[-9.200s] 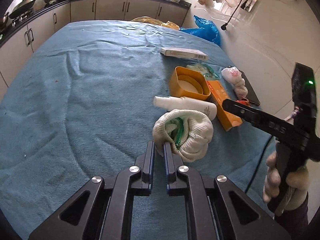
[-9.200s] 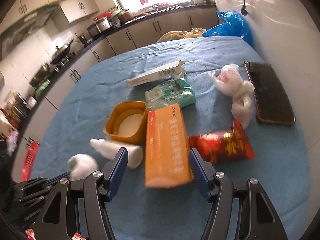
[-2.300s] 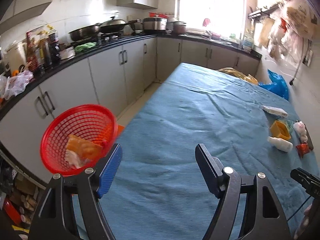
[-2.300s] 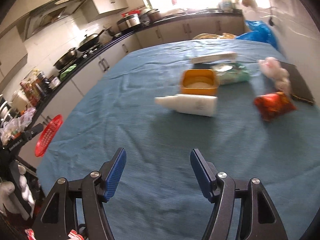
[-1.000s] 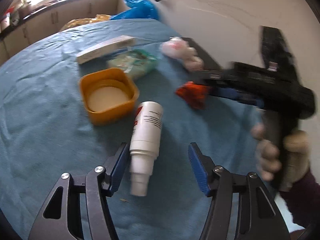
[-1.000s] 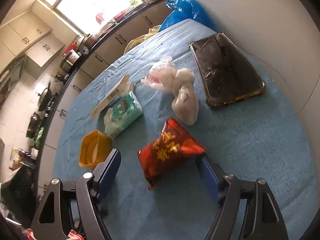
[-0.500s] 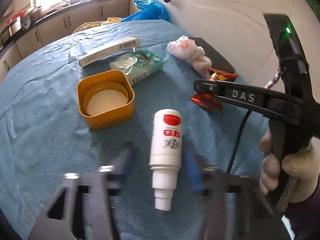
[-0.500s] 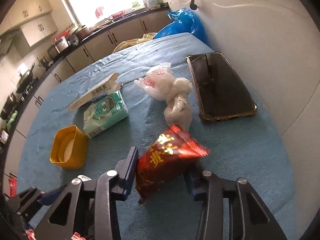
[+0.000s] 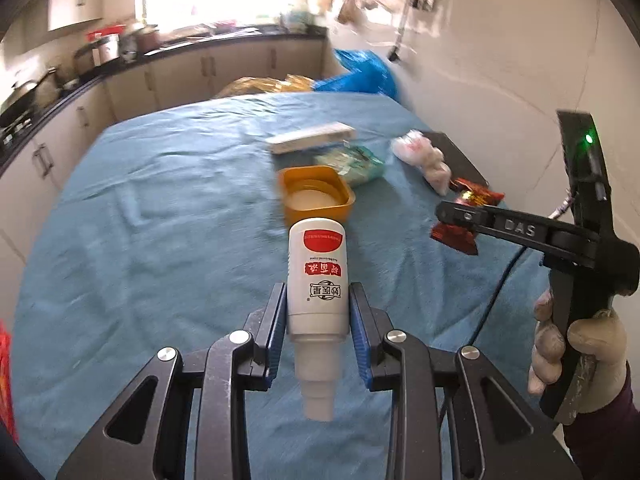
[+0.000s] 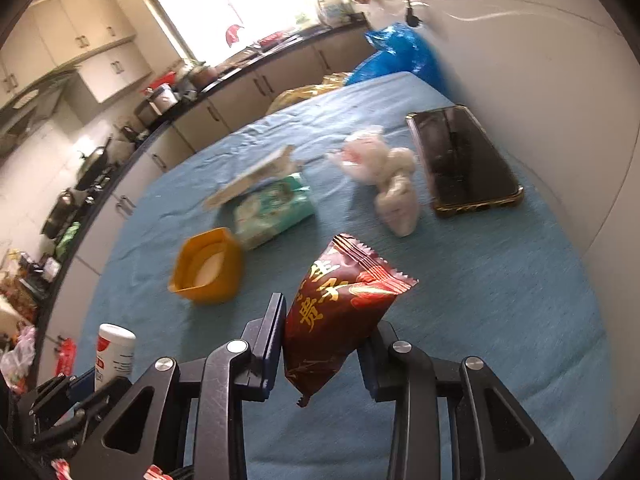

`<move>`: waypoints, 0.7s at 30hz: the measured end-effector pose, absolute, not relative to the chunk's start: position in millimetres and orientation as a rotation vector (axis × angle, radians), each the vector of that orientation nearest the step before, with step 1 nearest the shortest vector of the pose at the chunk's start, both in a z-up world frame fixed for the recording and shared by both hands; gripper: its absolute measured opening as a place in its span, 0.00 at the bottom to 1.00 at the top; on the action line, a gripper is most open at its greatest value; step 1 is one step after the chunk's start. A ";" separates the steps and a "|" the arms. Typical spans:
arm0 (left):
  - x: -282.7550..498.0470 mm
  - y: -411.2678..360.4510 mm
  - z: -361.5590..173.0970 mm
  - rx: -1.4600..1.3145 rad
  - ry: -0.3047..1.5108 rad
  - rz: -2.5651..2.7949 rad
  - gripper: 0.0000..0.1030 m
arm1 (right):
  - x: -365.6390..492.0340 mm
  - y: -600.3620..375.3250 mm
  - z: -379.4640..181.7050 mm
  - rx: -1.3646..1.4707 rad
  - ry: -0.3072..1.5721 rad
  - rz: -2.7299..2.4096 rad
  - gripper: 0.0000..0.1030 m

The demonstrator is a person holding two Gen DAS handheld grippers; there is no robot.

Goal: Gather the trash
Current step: 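Carry the spray bottle and red bag to the red basket and release both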

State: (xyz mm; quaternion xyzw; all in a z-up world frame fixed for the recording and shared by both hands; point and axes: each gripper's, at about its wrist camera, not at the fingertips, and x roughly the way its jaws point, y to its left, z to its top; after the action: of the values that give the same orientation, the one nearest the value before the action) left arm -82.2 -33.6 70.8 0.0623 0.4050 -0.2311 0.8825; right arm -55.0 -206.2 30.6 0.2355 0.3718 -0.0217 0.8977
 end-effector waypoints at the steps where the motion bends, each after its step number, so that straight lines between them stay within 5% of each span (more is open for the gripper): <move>1: -85.3 -27.1 72.9 0.120 0.840 -0.466 0.28 | -58.3 -201.9 33.1 0.489 0.764 -0.033 0.34; 21: -158.3 129.4 115.7 -0.087 0.701 -0.179 0.28 | -80.3 -49.3 58.5 0.369 0.788 0.273 0.35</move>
State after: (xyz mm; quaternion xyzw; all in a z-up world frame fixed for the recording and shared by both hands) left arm -158.3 129.4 115.7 -0.0423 0.3427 -0.0874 0.9344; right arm -80.3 -49.3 58.5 0.1781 0.3805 0.1316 0.8979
